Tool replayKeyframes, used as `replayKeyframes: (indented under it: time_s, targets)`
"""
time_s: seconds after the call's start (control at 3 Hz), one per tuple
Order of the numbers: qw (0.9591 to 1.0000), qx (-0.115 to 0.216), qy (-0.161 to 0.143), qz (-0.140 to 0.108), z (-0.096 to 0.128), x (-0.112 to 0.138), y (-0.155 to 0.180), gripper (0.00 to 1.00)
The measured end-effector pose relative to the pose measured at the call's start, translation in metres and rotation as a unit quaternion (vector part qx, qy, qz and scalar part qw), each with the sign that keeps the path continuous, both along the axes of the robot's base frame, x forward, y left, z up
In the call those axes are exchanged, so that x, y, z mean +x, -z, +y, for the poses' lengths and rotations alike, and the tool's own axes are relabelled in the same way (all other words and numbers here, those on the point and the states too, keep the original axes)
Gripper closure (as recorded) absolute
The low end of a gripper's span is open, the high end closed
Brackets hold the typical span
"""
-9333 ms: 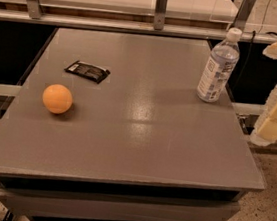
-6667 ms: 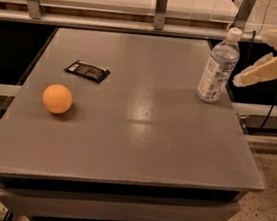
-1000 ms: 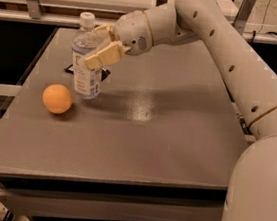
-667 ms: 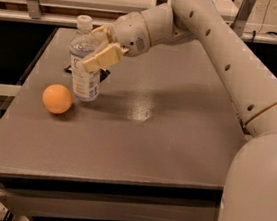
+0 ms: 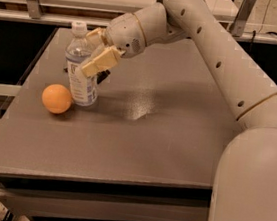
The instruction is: Move blue plastic bottle near orange
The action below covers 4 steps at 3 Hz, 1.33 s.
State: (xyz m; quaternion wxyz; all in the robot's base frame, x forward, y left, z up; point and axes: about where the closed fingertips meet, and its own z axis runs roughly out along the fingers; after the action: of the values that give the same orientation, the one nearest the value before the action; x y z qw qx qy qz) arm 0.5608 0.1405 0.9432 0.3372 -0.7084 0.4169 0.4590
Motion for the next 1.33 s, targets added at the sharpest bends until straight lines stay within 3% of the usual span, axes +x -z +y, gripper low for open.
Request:
replayKeyframes:
  time_s: [0.33,0.67,1.33]
  targets:
    - [0.9996,-0.019,-0.023,-0.001,0.004,-0.002,0.006,0.00]
    - [0.9995,-0.019,-0.024,-0.003,0.000,0.001,0.005,0.00]
    - [0.9993,-0.024,0.022,-0.020,-0.035,0.018,-0.004,0.00]
